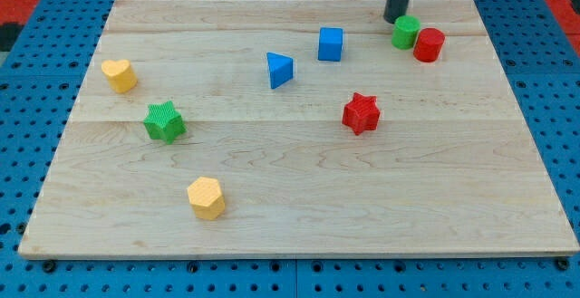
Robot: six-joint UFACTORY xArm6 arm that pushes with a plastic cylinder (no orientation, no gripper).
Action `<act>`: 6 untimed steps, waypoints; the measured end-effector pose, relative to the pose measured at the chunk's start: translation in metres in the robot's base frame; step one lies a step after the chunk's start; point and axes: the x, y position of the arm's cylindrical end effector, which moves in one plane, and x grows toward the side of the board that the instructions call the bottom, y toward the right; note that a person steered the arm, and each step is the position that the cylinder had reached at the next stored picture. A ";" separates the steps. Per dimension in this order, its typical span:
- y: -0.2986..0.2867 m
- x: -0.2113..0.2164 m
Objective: Move the circles towards the top of the red star
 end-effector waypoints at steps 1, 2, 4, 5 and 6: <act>0.078 0.006; 0.116 0.077; 0.015 0.030; 0.040 0.046; 0.055 0.099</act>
